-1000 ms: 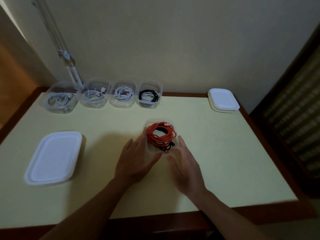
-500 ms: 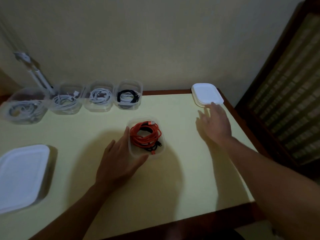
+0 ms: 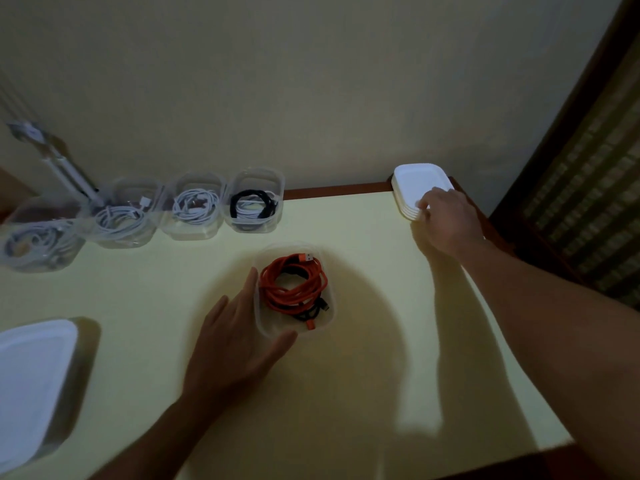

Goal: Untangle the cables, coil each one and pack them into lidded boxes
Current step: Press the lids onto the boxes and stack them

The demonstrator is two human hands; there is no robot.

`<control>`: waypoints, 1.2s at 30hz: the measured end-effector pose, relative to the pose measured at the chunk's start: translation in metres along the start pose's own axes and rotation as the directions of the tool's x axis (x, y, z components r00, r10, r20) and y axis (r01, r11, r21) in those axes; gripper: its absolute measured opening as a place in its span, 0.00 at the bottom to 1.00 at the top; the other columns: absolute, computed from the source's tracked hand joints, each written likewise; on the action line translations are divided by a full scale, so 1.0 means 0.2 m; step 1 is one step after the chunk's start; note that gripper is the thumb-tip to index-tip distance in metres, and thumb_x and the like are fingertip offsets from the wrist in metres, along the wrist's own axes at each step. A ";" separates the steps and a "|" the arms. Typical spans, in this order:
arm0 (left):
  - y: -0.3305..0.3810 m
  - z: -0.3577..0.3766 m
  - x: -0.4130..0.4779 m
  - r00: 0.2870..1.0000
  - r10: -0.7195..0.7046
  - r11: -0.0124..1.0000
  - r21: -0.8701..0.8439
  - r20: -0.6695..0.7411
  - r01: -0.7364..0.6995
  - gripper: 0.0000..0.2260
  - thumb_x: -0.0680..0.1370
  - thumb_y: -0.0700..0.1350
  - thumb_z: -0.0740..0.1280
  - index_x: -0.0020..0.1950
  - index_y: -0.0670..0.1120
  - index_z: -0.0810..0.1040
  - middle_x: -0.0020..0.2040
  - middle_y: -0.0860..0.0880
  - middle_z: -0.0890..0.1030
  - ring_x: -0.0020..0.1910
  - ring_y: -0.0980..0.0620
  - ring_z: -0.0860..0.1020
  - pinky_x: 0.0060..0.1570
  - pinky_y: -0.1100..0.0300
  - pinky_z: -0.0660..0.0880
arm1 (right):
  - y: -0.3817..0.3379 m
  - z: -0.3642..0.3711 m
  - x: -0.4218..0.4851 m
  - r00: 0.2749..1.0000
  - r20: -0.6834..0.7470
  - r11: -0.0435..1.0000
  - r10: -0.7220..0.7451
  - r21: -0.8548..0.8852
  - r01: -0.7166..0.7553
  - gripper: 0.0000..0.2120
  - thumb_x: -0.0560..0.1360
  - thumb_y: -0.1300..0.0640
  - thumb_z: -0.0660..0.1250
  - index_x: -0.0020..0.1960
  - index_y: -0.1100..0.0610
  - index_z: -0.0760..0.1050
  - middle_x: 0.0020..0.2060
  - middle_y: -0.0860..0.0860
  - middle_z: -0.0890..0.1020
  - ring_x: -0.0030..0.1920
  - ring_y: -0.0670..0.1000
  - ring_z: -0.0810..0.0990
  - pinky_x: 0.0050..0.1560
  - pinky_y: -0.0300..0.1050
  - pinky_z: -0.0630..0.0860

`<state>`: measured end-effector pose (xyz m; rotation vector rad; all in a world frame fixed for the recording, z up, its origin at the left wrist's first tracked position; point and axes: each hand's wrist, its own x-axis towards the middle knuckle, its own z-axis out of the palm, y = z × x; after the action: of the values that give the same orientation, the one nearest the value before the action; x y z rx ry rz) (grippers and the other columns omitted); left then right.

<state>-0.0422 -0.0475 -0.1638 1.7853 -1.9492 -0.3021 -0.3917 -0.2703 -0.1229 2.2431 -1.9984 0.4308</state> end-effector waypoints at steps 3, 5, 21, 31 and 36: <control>0.00 0.00 0.00 1.000 -0.010 1.000 0.005 0.022 0.010 0.46 0.73 0.73 0.54 0.83 0.49 0.45 0.80 0.53 0.58 0.75 0.53 0.65 0.77 0.52 0.56 | -0.01 -0.01 0.01 1.000 -0.011 0.999 -0.029 -0.026 0.029 0.11 0.80 0.58 0.61 0.59 0.56 0.79 0.54 0.54 0.81 0.56 0.60 0.76 0.53 0.54 0.72; 0.00 0.00 0.00 1.000 -0.010 1.000 0.008 0.023 0.009 0.46 0.73 0.74 0.53 0.83 0.49 0.45 0.81 0.53 0.58 0.76 0.54 0.64 0.77 0.52 0.56 | -0.01 -0.01 0.01 0.999 -0.023 0.999 -0.037 -0.040 0.036 0.11 0.80 0.59 0.62 0.59 0.57 0.79 0.51 0.56 0.82 0.54 0.60 0.77 0.51 0.53 0.73; 0.00 0.00 -0.01 1.000 0.006 1.000 0.007 0.003 -0.007 0.46 0.73 0.75 0.51 0.82 0.51 0.44 0.80 0.58 0.52 0.77 0.58 0.60 0.77 0.58 0.51 | -0.02 -0.06 0.00 0.985 0.105 0.913 -0.135 -0.374 0.165 0.12 0.80 0.60 0.59 0.63 0.56 0.70 0.54 0.56 0.81 0.57 0.57 0.77 0.52 0.52 0.70; 0.01 0.00 -0.01 1.000 0.010 1.000 0.012 -0.001 -0.009 0.46 0.73 0.73 0.54 0.83 0.49 0.46 0.81 0.54 0.55 0.76 0.55 0.62 0.77 0.55 0.53 | 0.01 -0.02 -0.01 0.987 0.050 0.938 -0.152 -0.307 0.160 0.20 0.76 0.62 0.64 0.68 0.57 0.69 0.56 0.55 0.82 0.64 0.56 0.75 0.62 0.56 0.68; 0.02 -0.01 0.00 1.000 -0.002 1.000 0.025 -0.002 0.002 0.47 0.71 0.74 0.54 0.83 0.48 0.46 0.81 0.53 0.58 0.76 0.54 0.64 0.77 0.53 0.55 | 0.00 -0.01 -0.03 0.977 -0.086 0.956 -0.196 -0.240 0.170 0.17 0.80 0.59 0.63 0.69 0.56 0.71 0.58 0.54 0.83 0.70 0.55 0.72 0.66 0.56 0.63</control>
<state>-0.0444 -0.0465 -0.1603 1.8025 -1.9586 -0.2778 -0.3924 -0.2648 -0.1219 2.1833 -1.6728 0.2780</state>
